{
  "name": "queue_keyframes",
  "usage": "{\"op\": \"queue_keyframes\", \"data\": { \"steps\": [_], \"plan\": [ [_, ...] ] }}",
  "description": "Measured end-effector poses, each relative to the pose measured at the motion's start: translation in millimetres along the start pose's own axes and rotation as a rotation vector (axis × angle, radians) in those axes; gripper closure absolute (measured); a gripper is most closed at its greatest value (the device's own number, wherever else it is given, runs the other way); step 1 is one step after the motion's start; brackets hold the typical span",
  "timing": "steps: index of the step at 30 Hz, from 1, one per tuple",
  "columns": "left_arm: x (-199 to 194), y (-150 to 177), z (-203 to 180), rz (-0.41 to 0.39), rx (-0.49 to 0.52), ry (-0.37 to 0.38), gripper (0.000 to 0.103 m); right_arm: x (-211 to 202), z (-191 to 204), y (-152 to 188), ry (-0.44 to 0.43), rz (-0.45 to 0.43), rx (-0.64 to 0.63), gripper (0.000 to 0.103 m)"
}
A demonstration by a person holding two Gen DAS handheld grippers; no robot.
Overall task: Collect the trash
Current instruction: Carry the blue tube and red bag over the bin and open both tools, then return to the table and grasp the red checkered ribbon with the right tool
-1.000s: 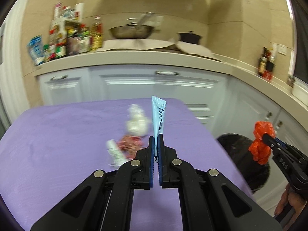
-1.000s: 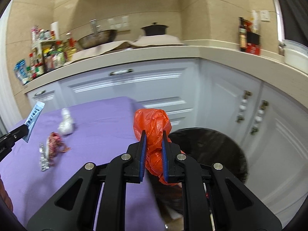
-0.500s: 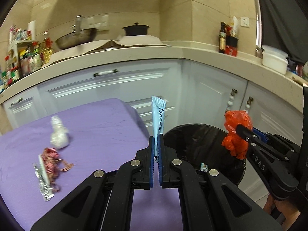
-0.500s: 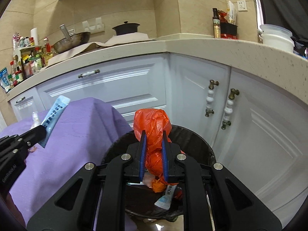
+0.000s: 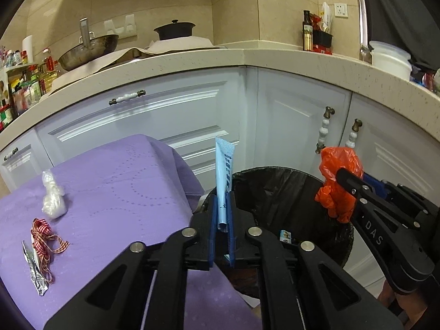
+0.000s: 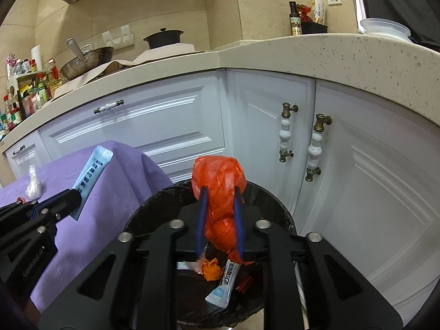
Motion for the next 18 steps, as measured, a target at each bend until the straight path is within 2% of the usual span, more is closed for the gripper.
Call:
{"op": "queue_keyframes", "data": {
  "steps": [1,7,11,15,18],
  "plan": [
    [1.1,0.3,-0.4,0.000,0.001,-0.003,0.084,0.7,-1.4,-0.4,0.006,-0.004,0.001,0.076],
    [2.0,2.1,0.6,0.004,0.000,-0.008,0.060,0.3,-2.9,-1.4,0.011,-0.008,0.003,0.075],
    [-2.0,1.5,7.7,0.005,-0.012,-0.018,0.054,-2.7,0.6,-2.5,0.006,-0.009,0.002,0.074],
    [-10.1,3.8,26.7,0.008,-0.028,-0.047,0.049,-6.8,8.5,-3.7,-0.006,-0.014,0.005,0.069],
    [-17.1,8.9,44.7,0.020,-0.043,-0.076,0.047,-9.2,23.0,-4.4,-0.034,-0.012,0.007,0.068]
  ]
}}
Point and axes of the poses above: each gripper's, at about its wrist camera, not at the fingertips, and x roughly the way its jaws point, z to its left, y to its underside, the point moved 10 cm from there along x, roughly the way its jaws point, and after that the axes turned 14 degrees about -z, right-handed, at the moved point
